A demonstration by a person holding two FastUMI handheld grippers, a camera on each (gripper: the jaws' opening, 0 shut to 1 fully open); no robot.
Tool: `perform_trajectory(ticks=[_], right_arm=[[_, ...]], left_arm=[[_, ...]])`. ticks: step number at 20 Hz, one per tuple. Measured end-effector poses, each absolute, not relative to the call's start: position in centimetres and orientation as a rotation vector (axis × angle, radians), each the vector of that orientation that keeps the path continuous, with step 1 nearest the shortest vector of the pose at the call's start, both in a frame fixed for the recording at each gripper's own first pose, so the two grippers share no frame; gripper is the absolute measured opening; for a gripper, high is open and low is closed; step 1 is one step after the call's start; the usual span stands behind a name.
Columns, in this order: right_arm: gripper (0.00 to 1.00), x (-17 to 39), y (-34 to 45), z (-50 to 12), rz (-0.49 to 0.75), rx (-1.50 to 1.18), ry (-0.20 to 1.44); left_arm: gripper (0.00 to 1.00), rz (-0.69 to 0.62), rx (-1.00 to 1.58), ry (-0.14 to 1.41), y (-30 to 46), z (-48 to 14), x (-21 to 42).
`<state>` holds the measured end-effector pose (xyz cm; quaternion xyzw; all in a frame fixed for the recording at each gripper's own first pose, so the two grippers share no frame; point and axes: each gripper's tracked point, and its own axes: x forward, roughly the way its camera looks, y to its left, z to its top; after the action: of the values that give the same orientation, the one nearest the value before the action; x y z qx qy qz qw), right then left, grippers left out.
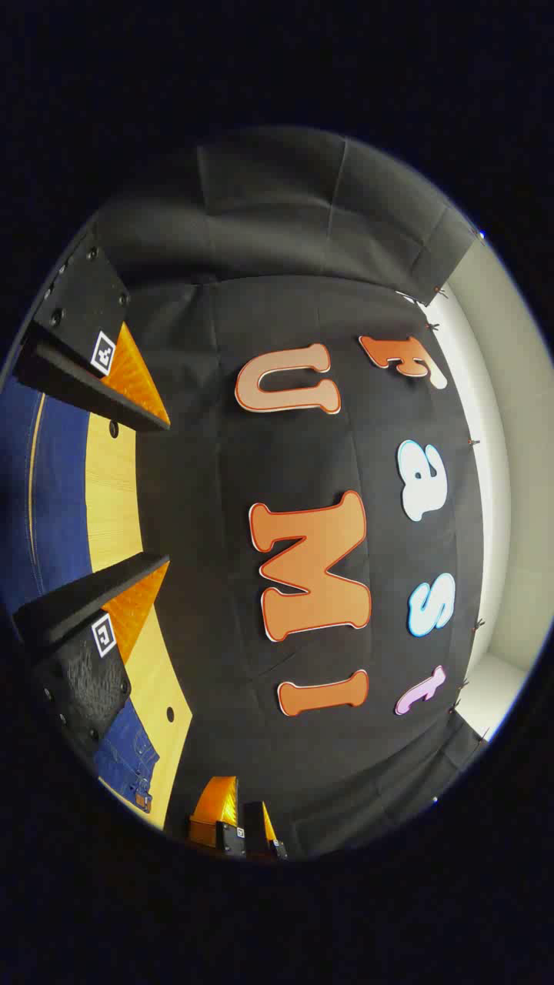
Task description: Grasp the waist and the cuffs of the jeans and fold them to make the two legs overlap; first hold the waist and fold one-third of the jeans toward the cuffs, then hold the cuffs and fold the remaining one-third in the same direction to finish folding.
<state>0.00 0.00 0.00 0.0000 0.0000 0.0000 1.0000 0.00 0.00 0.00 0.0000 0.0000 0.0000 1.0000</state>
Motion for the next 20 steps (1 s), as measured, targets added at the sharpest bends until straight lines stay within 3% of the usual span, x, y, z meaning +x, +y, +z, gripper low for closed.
perform_trajectory(ticks=[20], right_arm=[[0.96,0.1,1.1,-1.5,0.016,0.006,0.045]], left_arm=[[0.97,0.035,0.013,0.025,1.6,-0.7,-0.6]])
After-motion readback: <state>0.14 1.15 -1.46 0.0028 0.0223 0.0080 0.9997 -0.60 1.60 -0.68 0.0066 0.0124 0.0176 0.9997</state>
